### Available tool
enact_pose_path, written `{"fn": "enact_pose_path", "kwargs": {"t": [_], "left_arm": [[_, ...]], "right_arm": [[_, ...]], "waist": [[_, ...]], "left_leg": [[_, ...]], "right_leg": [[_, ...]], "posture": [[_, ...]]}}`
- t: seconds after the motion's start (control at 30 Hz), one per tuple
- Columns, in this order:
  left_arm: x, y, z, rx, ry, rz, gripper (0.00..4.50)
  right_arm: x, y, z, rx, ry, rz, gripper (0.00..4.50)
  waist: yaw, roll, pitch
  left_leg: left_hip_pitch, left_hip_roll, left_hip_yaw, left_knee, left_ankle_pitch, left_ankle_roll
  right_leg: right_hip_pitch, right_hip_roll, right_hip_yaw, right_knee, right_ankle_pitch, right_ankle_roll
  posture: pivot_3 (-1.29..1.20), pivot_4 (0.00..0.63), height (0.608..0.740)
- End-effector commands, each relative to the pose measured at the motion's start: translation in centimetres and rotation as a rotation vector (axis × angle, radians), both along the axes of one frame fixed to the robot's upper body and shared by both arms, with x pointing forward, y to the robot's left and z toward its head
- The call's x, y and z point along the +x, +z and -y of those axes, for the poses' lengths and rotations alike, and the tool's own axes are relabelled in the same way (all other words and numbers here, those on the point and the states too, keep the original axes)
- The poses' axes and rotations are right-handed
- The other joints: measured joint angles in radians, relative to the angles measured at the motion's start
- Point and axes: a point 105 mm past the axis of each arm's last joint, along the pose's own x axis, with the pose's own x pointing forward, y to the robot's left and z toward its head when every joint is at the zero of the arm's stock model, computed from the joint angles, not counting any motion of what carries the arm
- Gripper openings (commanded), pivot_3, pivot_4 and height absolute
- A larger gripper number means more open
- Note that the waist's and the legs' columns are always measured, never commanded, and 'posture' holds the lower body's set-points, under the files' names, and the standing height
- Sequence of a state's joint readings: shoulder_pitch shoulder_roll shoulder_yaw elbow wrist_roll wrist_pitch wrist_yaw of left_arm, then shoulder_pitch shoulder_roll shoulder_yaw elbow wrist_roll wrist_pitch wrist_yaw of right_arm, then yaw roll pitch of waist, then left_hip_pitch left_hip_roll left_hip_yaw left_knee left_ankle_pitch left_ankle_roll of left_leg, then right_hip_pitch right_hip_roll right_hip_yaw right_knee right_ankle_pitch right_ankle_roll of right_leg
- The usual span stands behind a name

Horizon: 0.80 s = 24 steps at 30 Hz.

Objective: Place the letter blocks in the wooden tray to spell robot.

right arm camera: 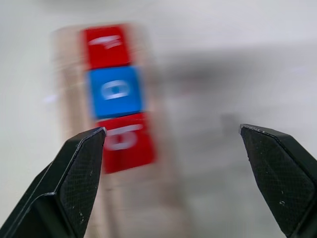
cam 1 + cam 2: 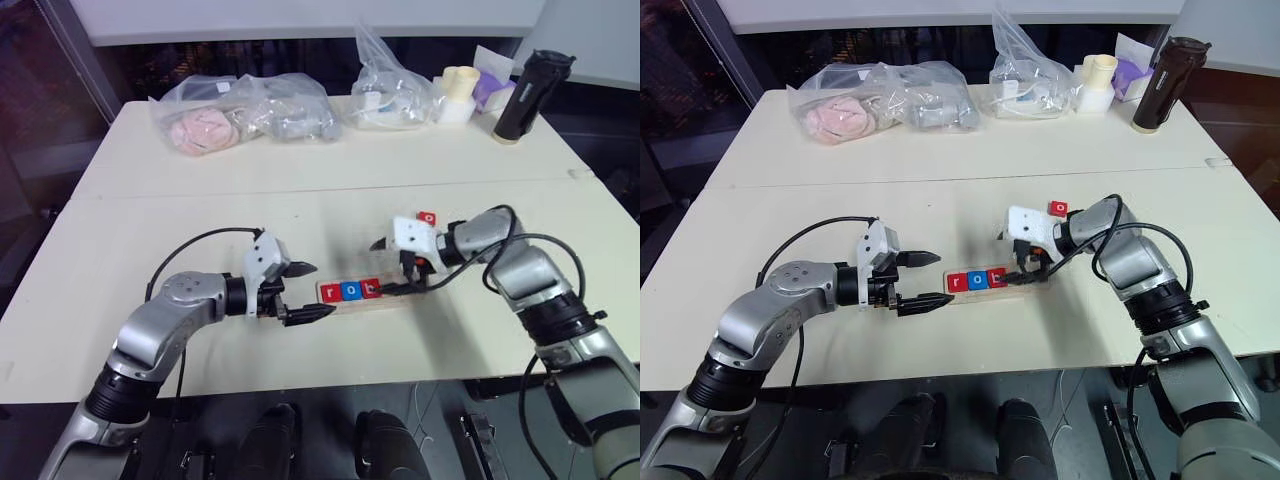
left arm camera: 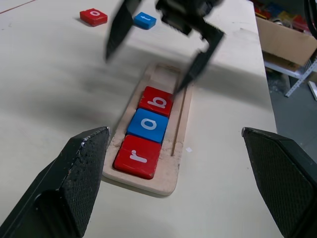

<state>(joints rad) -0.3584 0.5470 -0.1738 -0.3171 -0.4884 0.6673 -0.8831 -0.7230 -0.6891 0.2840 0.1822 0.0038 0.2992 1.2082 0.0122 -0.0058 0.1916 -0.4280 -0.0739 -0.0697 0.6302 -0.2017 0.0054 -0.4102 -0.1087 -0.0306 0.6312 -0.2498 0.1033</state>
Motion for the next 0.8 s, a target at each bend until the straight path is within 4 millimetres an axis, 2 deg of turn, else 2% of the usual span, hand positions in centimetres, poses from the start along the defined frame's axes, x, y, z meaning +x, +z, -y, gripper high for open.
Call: {"fn": "enact_pose_path", "kwargs": {"t": [0.03, 0.1, 0.2, 0.27, 0.37, 0.43, 0.53, 0.7, 0.8], "left_arm": [[0.0, 0.9, 0.0, -0.011, -0.004, 0.045, 4.50], [0.0, 0.9, 0.0, -0.012, -0.004, 0.044, 4.50], [-0.1, 0.8, 0.0, -0.012, -0.004, 0.041, 4.50], [-0.1, 0.7, 0.1, -0.010, -0.007, 0.040, 4.50], [0.0, 0.7, 0.2, -0.010, -0.011, 0.038, 4.50], [0.0, 0.7, 0.3, -0.009, -0.015, 0.039, 4.50], [0.0, 0.7, 0.3, -0.008, -0.020, 0.039, 4.50], [0.1, 0.7, 0.5, -0.005, -0.026, 0.041, 4.50], [0.1, 0.8, 0.5, -0.004, -0.028, 0.043, 4.50]], "right_arm": [[1.8, 2.9, 1.0, 0.059, -0.147, 0.171, 4.43], [2.6, 3.8, 1.8, 0.103, -0.247, 0.247, 4.43], [4.1, 5.0, 4.0, 0.170, -0.507, 0.361, 4.43], [4.5, 5.1, 5.3, 0.198, -0.659, 0.397, 4.43], [4.6, 5.0, 6.1, 0.236, -0.779, 0.441, 4.43], [4.7, 4.6, 7.0, 0.230, -0.869, 0.458, 4.43], [5.0, 3.0, 8.7, 0.241, -1.054, 0.394, 4.43], [5.4, 0.6, 8.2, 0.341, -1.198, 0.242, 4.43], [6.0, 0.1, 7.7, 0.420, -1.254, 0.170, 4.43]], "waist": [[0.000, 0.000, 0.000], [0.001, 0.000, 0.000], [0.000, 0.000, 0.000], [0.000, 0.000, 0.000], [0.000, 0.000, 0.000], [0.000, 0.001, 0.000], [-0.001, 0.001, 0.000], [-0.005, 0.001, -0.001], [-0.008, 0.001, 0.000]], "left_leg": [[0.000, 0.000, 0.000, 0.000, 0.000, 0.000], [0.000, 0.000, 0.000, 0.000, 0.000, 0.000], [0.000, 0.000, 0.000, 0.000, 0.000, 0.000], [0.000, 0.000, 0.000, -0.001, 0.000, 0.000], [0.000, 0.000, 0.000, -0.001, 0.000, -0.001], [0.000, 0.000, 0.000, -0.001, 0.001, -0.001], [0.000, 0.000, 0.000, -0.001, 0.001, -0.001], [0.000, 0.001, 0.000, -0.001, 0.001, -0.001], [0.000, 0.001, 0.000, -0.001, 0.001, -0.001]], "right_leg": [[0.000, 0.000, 0.000, 0.000, 0.000, 0.000], [0.000, 0.000, 0.000, 0.000, 0.000, 0.000], [0.000, 0.000, 0.000, 0.000, 0.000, 0.000], [-0.001, 0.000, 0.001, 0.001, 0.000, 0.000], [-0.001, 0.000, 0.001, 0.001, 0.000, 0.000], [-0.001, 0.001, 0.001, 0.001, 0.000, 0.000], [-0.001, 0.002, 0.001, 0.001, 0.000, -0.001], [-0.001, 0.004, 0.001, 0.001, 0.000, -0.001], [-0.001, 0.004, 0.001, 0.002, 0.000, -0.001]], "posture": [[0.00, 0.150, 0.725], [0.00, 0.150, 0.725], [0.00, 0.150, 0.725], [0.00, 0.150, 0.725], [0.00, 0.150, 0.725], [0.00, 0.150, 0.725], [0.00, 0.150, 0.725], [0.00, 0.150, 0.725], [0.00, 0.150, 0.725]]}}
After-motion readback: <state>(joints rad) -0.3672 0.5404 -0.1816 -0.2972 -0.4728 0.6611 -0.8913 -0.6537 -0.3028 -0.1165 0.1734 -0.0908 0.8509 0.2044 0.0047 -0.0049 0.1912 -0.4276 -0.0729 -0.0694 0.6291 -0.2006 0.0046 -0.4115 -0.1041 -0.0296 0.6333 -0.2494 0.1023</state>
